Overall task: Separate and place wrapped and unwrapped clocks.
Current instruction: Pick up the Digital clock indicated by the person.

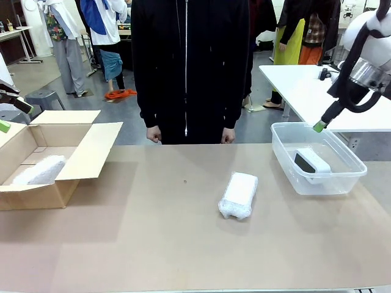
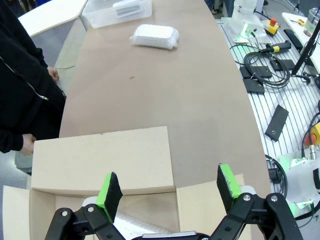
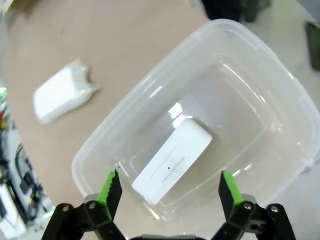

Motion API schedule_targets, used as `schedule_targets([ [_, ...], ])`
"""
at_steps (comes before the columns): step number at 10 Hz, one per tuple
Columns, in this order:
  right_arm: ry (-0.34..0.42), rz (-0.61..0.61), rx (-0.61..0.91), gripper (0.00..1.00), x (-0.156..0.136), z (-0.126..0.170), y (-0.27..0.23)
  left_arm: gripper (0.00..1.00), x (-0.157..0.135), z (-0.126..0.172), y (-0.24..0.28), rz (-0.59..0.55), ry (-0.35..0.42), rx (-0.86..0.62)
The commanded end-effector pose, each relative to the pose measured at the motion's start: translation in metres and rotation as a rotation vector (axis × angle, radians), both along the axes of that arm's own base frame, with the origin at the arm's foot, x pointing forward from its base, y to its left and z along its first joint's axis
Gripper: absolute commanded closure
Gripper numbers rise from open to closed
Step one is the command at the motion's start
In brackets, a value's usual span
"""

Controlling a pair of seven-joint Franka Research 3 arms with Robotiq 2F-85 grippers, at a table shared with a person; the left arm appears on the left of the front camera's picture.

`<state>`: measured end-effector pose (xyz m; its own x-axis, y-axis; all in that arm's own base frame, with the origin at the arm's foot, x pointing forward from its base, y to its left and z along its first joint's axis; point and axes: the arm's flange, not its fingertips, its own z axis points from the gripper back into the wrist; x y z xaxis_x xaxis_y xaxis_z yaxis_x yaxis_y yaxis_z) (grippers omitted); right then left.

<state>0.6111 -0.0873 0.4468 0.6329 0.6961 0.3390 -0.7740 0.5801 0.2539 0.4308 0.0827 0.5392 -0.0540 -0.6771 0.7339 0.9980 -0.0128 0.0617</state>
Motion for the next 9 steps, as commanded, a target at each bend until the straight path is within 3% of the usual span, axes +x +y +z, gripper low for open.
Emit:
schedule_targets([
  [1,-0.013,0.155,0.094,0.0,0.024,-0.003,-0.02,0.0,-0.001,0.0,0.001,-0.015,-0.011,-0.008],
  [4,-0.112,0.302,0.292,0.0,0.034,-0.011,-0.05,0.0,-0.001,0.0,0.001,-0.015,-0.011,-0.008],
  [9,-0.256,0.273,0.456,0.0,0.007,-0.019,-0.114,0.0,-0.001,0.0,0.001,-0.015,-0.011,-0.008],
])
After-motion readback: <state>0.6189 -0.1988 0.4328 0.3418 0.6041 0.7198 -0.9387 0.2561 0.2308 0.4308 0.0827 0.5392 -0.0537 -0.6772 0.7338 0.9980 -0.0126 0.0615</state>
